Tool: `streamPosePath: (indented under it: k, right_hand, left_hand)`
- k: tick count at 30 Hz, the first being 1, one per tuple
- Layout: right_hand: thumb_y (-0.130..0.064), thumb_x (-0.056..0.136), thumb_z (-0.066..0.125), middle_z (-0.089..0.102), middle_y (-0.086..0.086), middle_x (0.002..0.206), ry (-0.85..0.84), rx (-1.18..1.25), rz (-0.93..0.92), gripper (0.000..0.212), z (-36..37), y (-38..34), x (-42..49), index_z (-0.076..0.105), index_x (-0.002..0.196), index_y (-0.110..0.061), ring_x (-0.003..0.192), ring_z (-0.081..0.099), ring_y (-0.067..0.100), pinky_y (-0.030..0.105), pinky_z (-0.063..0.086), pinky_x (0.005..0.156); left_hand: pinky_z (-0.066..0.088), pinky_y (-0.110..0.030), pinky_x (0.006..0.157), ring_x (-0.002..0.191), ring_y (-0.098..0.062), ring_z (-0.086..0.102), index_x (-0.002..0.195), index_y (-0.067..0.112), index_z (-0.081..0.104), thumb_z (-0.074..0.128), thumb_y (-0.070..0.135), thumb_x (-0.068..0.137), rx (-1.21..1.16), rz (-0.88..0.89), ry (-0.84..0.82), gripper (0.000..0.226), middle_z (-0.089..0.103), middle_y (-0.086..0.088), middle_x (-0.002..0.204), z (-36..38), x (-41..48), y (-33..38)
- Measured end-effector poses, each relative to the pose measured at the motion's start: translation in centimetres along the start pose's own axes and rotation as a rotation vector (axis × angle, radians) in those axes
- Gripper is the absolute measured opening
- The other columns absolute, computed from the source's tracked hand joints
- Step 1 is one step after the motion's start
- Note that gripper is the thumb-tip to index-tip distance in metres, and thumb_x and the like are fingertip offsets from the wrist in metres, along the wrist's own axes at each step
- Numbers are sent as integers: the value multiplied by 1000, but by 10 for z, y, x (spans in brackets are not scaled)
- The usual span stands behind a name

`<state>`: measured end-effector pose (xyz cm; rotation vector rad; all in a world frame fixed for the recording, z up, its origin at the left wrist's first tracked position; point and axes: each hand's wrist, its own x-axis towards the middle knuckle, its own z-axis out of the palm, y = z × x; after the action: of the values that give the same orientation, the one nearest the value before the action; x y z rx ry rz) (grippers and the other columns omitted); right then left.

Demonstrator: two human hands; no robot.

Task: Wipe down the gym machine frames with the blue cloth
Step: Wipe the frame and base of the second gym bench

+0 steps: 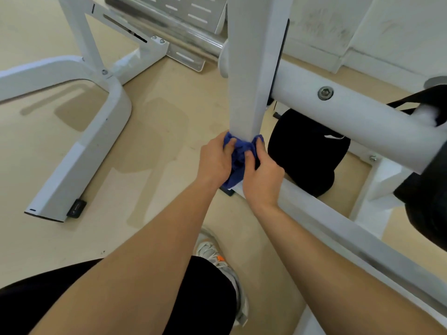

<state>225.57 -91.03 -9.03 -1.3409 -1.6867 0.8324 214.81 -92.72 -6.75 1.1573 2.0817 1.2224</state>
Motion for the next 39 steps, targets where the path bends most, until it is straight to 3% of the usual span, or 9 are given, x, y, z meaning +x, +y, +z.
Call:
streamPosePath:
  k: [6, 8, 12, 15, 20, 24, 26, 31, 39]
  right_hand:
    - [-25, 101, 53, 74, 9, 103, 38, -75, 3, 43, 28, 35, -5, 51, 143, -17, 83, 69, 26, 27, 50, 71]
    - [-27, 101, 52, 74, 10, 103, 22, -113, 11, 43, 34, 50, -5, 52, 142, -16, 83, 70, 31, 33, 52, 69]
    - [-29, 99, 47, 71, 12, 118, 139, -553, -274, 41, 43, 82, -3, 64, 127, -4, 109, 68, 32, 39, 57, 81]
    - [-30, 100, 46, 73, 13, 113, 161, -683, -427, 41, 39, 97, 3, 67, 121, -2, 107, 69, 29, 38, 57, 84]
    - [-30, 96, 48, 73, 12, 112, 36, -597, -385, 43, 31, 90, 7, 67, 120, -1, 94, 73, 25, 30, 58, 71]
    - [-24, 98, 54, 73, 9, 102, -146, -500, -154, 35, 17, 60, 5, 62, 129, -11, 84, 68, 31, 32, 48, 64]
    - [-25, 99, 53, 72, 9, 91, -197, -467, -66, 33, 10, 48, 6, 60, 130, -19, 79, 65, 34, 39, 51, 66]
    - [-23, 97, 54, 68, 0, 77, -73, -223, -16, 20, -4, 8, 10, 68, 111, -25, 66, 60, 20, 35, 52, 62]
    - [-21, 96, 60, 74, -5, 101, -5, 44, -42, 28, -58, -78, -1, 69, 122, -25, 89, 67, 13, 24, 51, 84]
  left_hand:
    - [51, -24, 66, 76, -17, 64, 93, 20, 60, 44, 18, 102, 16, -53, -74, 19, 68, 3, 81, 18, 7, -37]
    - [45, -13, 62, 72, -12, 61, 91, 21, 59, 45, 17, 102, 36, -54, -97, 18, 66, 4, 79, 23, 9, -49]
    - [36, -7, 55, 63, -1, 52, 97, 18, 62, 47, 17, 101, 77, -51, -132, 15, 60, 8, 74, 31, 12, -66]
    - [38, -7, 48, 62, -10, 56, 96, 19, 60, 46, 17, 102, 76, -80, -168, 15, 63, 3, 77, 36, 12, -76]
    - [46, -29, 65, 75, -21, 61, 98, 17, 63, 47, 18, 101, 123, -140, -206, 17, 68, -2, 86, 43, 13, -85]
    - [48, -28, 57, 63, -16, 55, 82, 17, 58, 48, 18, 100, 87, -163, -170, 20, 62, 1, 71, 35, 4, -67]
    - [40, -16, 55, 60, -12, 51, 77, 16, 55, 47, 16, 99, 75, -146, -116, 23, 57, 6, 64, 31, -2, -54]
    - [36, -11, 53, 55, 0, 49, 68, 26, 50, 49, 13, 97, 15, -38, -30, 32, 56, 10, 61, 5, -6, -9]
    - [45, -21, 63, 70, -11, 60, 88, 20, 63, 44, 34, 101, 178, 53, 63, 27, 64, 8, 74, -49, -14, 66]
